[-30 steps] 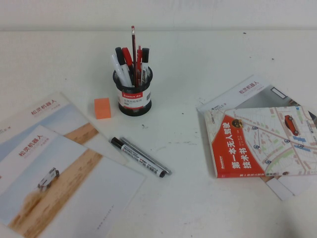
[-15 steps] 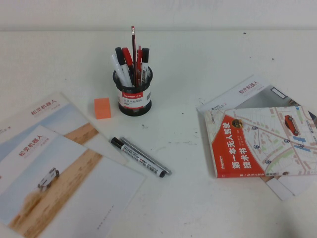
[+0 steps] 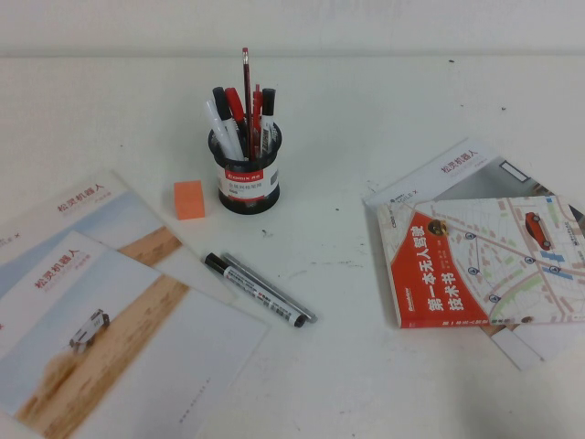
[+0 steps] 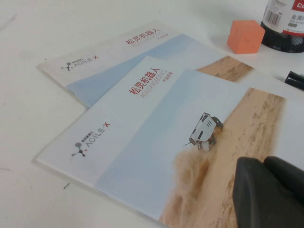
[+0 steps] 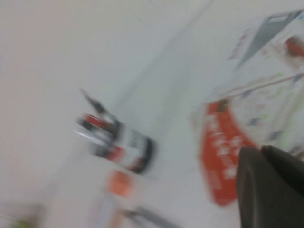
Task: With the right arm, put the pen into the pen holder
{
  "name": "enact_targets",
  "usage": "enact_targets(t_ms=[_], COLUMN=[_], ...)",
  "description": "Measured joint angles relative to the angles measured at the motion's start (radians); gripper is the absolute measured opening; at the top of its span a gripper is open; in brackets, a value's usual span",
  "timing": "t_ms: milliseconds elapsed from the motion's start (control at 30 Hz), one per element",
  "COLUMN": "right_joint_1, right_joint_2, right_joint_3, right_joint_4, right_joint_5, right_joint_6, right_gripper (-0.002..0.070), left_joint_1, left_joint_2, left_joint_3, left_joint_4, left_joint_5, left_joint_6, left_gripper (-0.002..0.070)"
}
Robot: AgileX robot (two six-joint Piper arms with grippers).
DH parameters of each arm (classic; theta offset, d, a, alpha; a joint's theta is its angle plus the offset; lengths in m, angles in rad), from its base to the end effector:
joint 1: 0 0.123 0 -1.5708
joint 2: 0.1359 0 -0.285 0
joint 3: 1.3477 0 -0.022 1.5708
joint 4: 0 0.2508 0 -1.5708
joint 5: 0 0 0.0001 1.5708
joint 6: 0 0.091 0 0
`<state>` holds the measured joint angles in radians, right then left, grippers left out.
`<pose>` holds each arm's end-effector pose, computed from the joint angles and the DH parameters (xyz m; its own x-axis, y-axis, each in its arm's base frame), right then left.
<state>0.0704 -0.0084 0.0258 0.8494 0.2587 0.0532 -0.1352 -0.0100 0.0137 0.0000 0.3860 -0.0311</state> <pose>0.0534 0.0214 0.1894 -0.2661 0.7431 -0.6140 -0.0847 0.6165 0.7828 0.0517 -0.0070 0.1744 -0.2992 0.0093 -0.9541 0.1255 0.9916 -0.0297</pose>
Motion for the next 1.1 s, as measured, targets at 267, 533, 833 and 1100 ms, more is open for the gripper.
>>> enact_targets(t_ms=[267, 533, 833, 1100], right_joint_1=[0.0, 0.0, 0.0, 0.0], right_joint_2=[0.0, 0.0, 0.224, 0.734], right_joint_3=[0.0, 0.002, -0.274, -0.625], right_joint_4=[0.31, 0.311, 0.088, -0.27], right_joint_5=[-0.024, -0.002, 0.125, 0.413], right_joint_6=[-0.019, -0.201, -0.498, -0.513], right_gripper=[-0.002, -0.002, -0.002, -0.002], left_joint_1=[0.0, 0.0, 0.0, 0.0], left_joint_2=[0.0, 0.0, 0.0, 0.0], left_joint_3=[0.0, 0.0, 0.0, 0.0], left_joint_4=[0.0, 0.0, 0.0, 0.0], left_joint_5=[0.0, 0.0, 0.0, 0.0], left_joint_6=[0.0, 0.0, 0.0, 0.0], left_gripper=[-0.0001, -0.0001, -0.0001, -0.0001])
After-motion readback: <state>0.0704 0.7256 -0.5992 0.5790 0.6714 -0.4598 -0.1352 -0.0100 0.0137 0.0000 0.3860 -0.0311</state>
